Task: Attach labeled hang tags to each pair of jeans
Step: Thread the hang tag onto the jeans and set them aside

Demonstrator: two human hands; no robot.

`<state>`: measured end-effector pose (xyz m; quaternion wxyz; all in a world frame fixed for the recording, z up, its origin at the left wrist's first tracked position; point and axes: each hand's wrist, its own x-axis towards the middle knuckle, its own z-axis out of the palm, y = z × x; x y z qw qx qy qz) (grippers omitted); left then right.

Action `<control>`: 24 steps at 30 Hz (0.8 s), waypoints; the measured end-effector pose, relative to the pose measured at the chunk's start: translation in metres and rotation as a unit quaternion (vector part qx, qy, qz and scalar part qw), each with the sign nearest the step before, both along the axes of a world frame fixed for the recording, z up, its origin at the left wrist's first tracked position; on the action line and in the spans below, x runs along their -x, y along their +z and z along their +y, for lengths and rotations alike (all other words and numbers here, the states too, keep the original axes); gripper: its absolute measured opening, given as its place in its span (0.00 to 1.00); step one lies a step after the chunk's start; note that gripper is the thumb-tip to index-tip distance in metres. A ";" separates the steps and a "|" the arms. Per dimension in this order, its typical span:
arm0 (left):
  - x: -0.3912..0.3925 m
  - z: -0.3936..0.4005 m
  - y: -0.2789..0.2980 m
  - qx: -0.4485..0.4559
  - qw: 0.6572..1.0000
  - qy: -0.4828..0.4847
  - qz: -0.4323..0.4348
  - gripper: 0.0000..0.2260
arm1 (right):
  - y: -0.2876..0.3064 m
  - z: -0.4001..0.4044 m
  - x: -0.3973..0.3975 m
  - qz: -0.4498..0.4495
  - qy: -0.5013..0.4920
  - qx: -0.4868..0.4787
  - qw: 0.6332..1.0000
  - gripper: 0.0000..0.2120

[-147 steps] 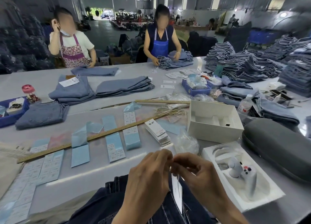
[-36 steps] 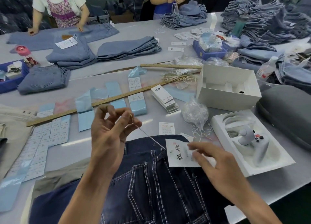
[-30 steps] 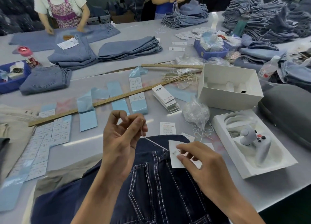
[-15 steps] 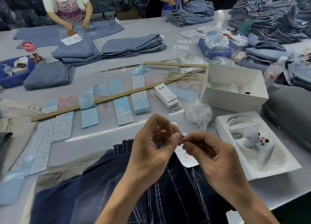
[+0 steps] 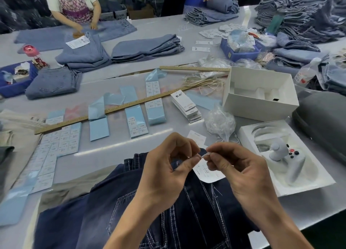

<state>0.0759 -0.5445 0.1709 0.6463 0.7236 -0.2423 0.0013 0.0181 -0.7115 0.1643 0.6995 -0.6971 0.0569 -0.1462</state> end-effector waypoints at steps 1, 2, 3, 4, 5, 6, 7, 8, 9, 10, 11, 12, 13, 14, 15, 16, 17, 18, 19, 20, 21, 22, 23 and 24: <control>0.000 0.000 0.000 0.003 1.000 0.004 0.005 0.14 | 0.000 0.000 0.000 -0.001 0.000 -0.003 1.000 0.08; 0.001 0.000 0.000 0.009 1.000 0.009 0.013 0.15 | -0.001 0.000 0.001 -0.002 0.000 -0.005 1.000 0.08; 0.001 0.000 0.000 0.014 1.000 0.016 0.020 0.16 | -0.001 0.000 0.001 -0.004 0.001 -0.007 1.000 0.08; 0.001 0.000 0.000 0.017 0.999 0.023 0.026 0.16 | -0.001 0.001 0.002 -0.006 0.002 -0.011 1.000 0.09; 0.001 0.000 0.000 0.014 0.999 0.029 0.026 0.17 | -0.001 0.002 0.003 -0.006 0.003 -0.018 1.000 0.09; 0.001 0.000 0.001 0.005 0.999 0.033 0.023 0.17 | -0.001 0.003 0.003 -0.005 0.003 -0.024 1.000 0.09; 0.001 0.000 0.001 -0.005 0.999 0.032 0.018 0.16 | -0.001 0.003 0.003 -0.004 0.003 -0.028 1.000 0.09; 0.002 0.000 0.002 -0.011 0.999 0.029 0.016 0.15 | -0.001 0.004 0.004 -0.004 0.003 -0.027 1.000 0.09; 0.002 0.000 0.001 -0.013 0.999 0.024 0.017 0.15 | 0.000 0.005 0.004 -0.006 0.004 -0.025 1.000 0.08; 0.002 0.000 0.001 -0.016 0.999 0.022 0.016 0.14 | 0.000 0.005 0.004 -0.007 0.003 -0.024 1.000 0.07; 0.003 0.000 0.001 -0.025 0.999 0.022 0.010 0.14 | 0.000 0.005 0.004 -0.006 0.003 -0.025 1.000 0.07; 0.002 0.000 0.000 -0.038 0.999 0.022 -0.002 0.14 | -0.001 0.005 0.004 -0.002 0.002 -0.025 1.000 0.07; 0.002 0.001 0.000 -0.051 0.998 0.019 -0.016 0.14 | -0.001 0.005 0.004 0.003 0.003 -0.024 1.000 0.07; 0.001 0.001 0.000 -0.063 0.997 0.015 -0.032 0.14 | -0.002 0.005 0.004 0.007 0.006 -0.021 1.000 0.07; 0.000 0.002 0.001 -0.074 0.996 0.010 -0.047 0.14 | -0.003 0.005 0.004 0.012 0.009 -0.017 1.000 0.06; -0.001 0.003 0.001 -0.084 0.995 0.004 -0.062 0.14 | -0.004 0.004 0.004 0.016 0.014 -0.008 1.000 0.05; -0.002 0.005 0.000 -0.092 0.993 -0.001 -0.072 0.14 | -0.004 0.004 0.004 0.021 0.022 0.006 1.000 0.05; -0.003 0.006 0.000 -0.099 0.992 -0.005 -0.075 0.14 | -0.004 0.003 0.003 0.025 0.030 0.021 0.999 0.04; -0.003 0.007 -0.001 -0.104 0.992 -0.008 -0.075 0.15 | -0.004 0.002 0.003 0.030 0.039 0.035 0.998 0.04; -0.003 0.008 -0.002 -0.109 0.991 -0.009 -0.074 0.15 | -0.004 0.001 0.003 0.034 0.047 0.049 0.997 0.04; -0.002 0.008 -0.002 -0.114 0.991 -0.009 -0.074 0.16 | -0.004 0.000 0.003 0.038 0.054 0.061 0.996 0.04; -0.002 0.009 -0.002 -0.117 0.991 -0.008 -0.072 0.16 | -0.005 -0.001 0.003 0.041 0.060 0.071 0.995 0.04; -0.002 0.010 -0.003 -0.117 0.991 -0.008 -0.069 0.17 | -0.005 -0.002 0.002 0.043 0.065 0.076 0.994 0.04; -0.003 0.010 -0.003 -0.116 0.991 -0.010 -0.067 0.17 | -0.005 -0.002 0.002 0.045 0.069 0.078 0.994 0.04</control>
